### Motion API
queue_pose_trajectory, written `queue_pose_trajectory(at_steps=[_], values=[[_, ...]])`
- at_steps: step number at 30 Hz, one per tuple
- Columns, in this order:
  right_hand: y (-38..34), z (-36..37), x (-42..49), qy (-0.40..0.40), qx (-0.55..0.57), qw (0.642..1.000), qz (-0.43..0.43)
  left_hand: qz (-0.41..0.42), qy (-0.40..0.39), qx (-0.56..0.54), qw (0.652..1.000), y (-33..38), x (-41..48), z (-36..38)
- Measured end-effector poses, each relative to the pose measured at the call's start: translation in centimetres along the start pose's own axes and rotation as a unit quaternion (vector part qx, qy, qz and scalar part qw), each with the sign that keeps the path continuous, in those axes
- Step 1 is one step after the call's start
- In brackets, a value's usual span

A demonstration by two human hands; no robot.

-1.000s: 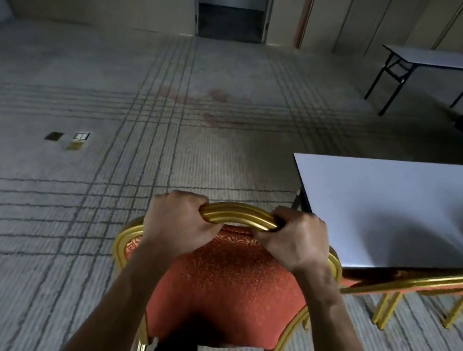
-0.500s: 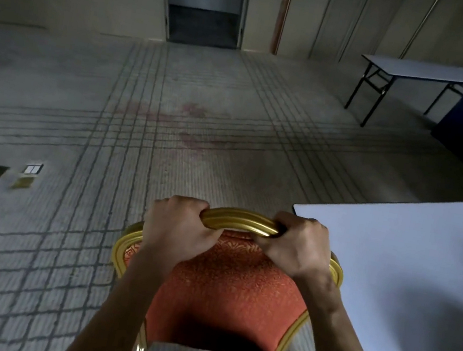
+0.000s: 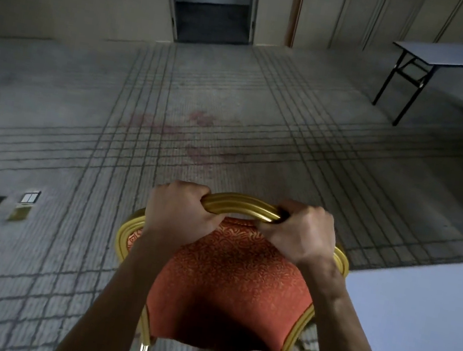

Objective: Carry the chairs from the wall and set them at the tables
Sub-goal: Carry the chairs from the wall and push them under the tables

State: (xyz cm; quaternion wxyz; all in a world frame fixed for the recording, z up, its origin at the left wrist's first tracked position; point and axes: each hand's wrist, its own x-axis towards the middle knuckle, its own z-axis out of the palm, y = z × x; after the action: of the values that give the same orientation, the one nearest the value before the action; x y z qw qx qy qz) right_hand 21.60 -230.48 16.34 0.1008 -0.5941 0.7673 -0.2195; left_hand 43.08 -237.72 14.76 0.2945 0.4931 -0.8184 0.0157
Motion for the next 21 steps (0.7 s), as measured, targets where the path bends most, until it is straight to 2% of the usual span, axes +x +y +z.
queue_pose_trajectory(at_steps=[6,10,17,21], values=[[1.5,0.2,11.5,0.015,-0.022,0.999,-0.021,-0.013,0.02,0.022,0.999,-1.5,9.7,4.5],[2.3,1.4,19.2,0.014,-0.025,0.999,-0.024,-0.033,0.005,0.011,0.999,-3.8,16.3,8.5],[3.0,5.0,34.1,0.012,-0.019,1.0,0.015,-0.02,-0.025,-0.044,0.999,-10.0,29.3,18.1],[3.3,5.3,42.0,0.021,-0.032,0.998,0.049,0.021,-0.045,-0.048,0.998,-12.3,37.8,22.0]])
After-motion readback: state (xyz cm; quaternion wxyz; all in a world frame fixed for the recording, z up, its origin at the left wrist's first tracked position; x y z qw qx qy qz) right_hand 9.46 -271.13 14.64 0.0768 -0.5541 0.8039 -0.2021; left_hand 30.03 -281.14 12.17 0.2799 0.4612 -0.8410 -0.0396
